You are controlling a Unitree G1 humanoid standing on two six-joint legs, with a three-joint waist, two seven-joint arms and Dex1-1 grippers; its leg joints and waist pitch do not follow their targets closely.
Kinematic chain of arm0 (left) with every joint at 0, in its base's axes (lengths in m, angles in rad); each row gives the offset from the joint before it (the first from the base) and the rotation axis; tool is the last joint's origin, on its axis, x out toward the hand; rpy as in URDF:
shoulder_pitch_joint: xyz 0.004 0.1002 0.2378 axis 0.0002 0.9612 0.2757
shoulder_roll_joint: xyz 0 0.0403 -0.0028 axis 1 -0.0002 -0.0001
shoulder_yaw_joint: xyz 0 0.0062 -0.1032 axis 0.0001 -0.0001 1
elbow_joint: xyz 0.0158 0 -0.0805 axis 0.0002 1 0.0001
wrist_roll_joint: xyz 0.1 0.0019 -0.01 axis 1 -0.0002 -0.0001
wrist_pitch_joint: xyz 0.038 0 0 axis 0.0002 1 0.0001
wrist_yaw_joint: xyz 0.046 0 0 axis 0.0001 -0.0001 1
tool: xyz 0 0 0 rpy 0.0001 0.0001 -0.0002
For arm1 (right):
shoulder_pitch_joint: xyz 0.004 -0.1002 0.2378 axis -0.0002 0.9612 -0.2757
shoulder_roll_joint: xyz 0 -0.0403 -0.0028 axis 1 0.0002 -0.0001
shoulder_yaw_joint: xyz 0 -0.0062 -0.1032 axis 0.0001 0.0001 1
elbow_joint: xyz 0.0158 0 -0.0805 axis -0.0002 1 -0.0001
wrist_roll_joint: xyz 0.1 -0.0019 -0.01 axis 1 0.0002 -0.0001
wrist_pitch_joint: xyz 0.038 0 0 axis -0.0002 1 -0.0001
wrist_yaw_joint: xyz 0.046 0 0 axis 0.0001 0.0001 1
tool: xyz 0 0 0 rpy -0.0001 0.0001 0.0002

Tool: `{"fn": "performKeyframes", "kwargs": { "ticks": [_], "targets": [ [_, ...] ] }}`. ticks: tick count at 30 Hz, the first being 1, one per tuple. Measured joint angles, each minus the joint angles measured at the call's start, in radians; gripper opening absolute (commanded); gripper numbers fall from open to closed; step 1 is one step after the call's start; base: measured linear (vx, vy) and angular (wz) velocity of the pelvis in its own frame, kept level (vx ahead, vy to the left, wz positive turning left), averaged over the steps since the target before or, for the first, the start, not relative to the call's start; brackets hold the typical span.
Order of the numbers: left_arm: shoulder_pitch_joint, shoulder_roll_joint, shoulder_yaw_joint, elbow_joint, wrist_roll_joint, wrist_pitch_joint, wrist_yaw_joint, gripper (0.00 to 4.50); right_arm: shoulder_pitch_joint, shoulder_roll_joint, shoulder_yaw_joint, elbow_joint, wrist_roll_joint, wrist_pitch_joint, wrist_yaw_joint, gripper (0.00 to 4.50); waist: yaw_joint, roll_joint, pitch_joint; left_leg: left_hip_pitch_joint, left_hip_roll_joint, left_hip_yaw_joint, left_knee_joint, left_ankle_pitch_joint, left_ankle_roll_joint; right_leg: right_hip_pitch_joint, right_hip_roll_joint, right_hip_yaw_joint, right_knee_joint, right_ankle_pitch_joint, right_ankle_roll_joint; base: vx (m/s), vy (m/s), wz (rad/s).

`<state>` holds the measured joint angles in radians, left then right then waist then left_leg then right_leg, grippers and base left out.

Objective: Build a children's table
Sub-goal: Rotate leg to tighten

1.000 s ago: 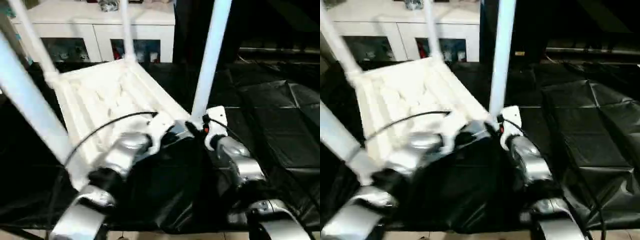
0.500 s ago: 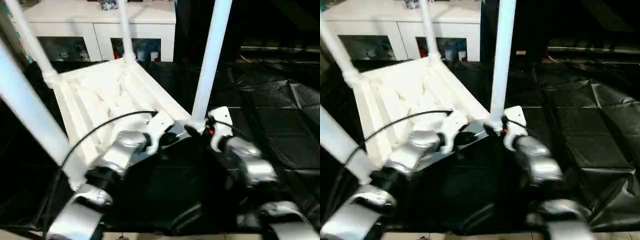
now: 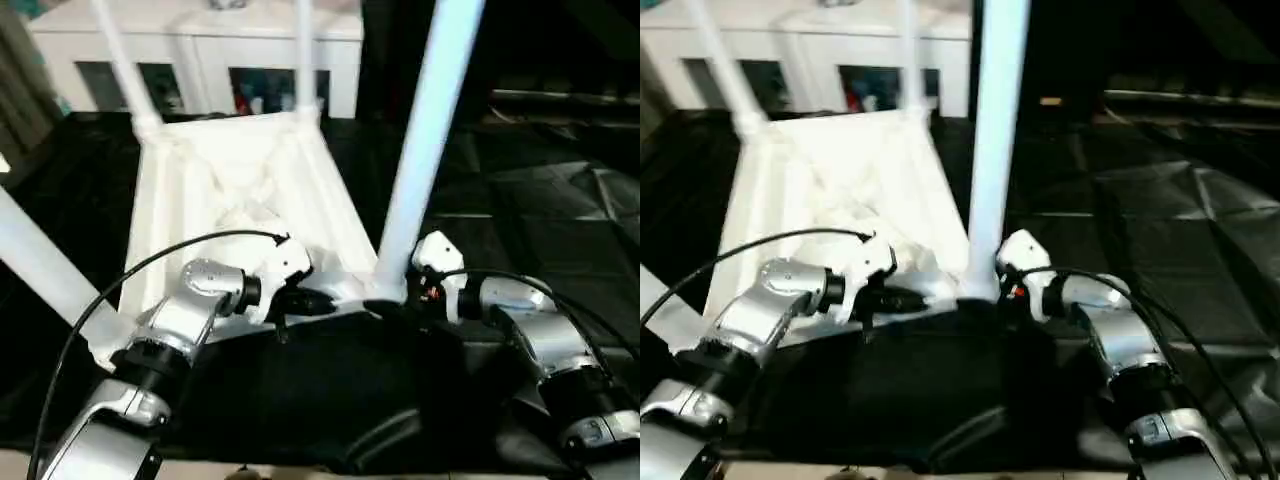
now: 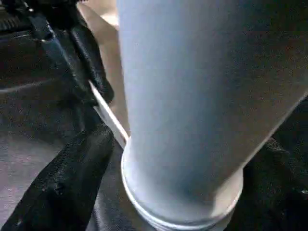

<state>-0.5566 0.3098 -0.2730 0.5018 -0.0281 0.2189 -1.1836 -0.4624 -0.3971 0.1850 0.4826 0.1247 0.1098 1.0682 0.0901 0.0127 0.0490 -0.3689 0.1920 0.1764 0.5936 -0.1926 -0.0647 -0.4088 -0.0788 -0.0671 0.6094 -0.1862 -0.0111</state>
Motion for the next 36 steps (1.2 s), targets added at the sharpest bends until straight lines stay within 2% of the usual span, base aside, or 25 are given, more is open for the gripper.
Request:
{"fn": "performKeyframes", "kwargs": {
  "ticks": [13,23,27,31,36],
  "targets": [
    [0.011,0.005,0.000,-0.021,-0.008,0.019,-0.015,0.00,0.001,-0.003,-0.015,0.002,0.027,0.023,0.020,2.85,0.000,-0.001,0.000,0.000,0.000,0.000,0.000,0.000,0.000,0.000,0.000,0.000,0.001,0.000,0.000,0.000,0.000,0.00],
    [0.016,0.004,-0.001,-0.026,-0.008,0.032,-0.018,0.00,0.021,0.015,-0.026,0.005,0.037,0.017,0.009,2.75,0.000,-0.001,0.000,0.001,0.000,0.000,0.001,0.000,0.000,0.001,0.000,0.000,0.001,0.000,0.000,0.000,0.000,0.00],
    [0.013,-0.024,0.006,-0.016,0.006,0.041,0.076,0.00,0.021,0.086,-0.070,0.054,0.029,0.006,-0.136,2.74,-0.012,-0.002,-0.001,0.003,0.000,0.000,0.002,-0.003,-0.005,0.004,0.000,0.001,0.002,0.001,-0.002,0.000,0.000,0.00],
    [-0.046,-0.161,0.029,0.087,0.070,0.044,0.327,0.00,-0.035,0.220,-0.168,0.171,0.013,0.002,-0.497,2.74,-0.029,-0.003,-0.001,0.013,-0.001,0.001,0.002,-0.003,-0.006,0.010,0.000,0.002,0.001,-0.001,0.001,0.000,0.000,0.00],
    [-0.077,-0.266,0.031,0.133,0.104,0.074,0.505,0.00,-0.095,0.294,-0.217,0.231,-0.010,0.030,-0.760,2.74,-0.032,-0.003,-0.001,0.015,-0.001,0.000,0.001,-0.003,-0.006,0.012,0.000,0.002,0.000,-0.001,0.002,0.000,0.000,0.00]
  ]
}}
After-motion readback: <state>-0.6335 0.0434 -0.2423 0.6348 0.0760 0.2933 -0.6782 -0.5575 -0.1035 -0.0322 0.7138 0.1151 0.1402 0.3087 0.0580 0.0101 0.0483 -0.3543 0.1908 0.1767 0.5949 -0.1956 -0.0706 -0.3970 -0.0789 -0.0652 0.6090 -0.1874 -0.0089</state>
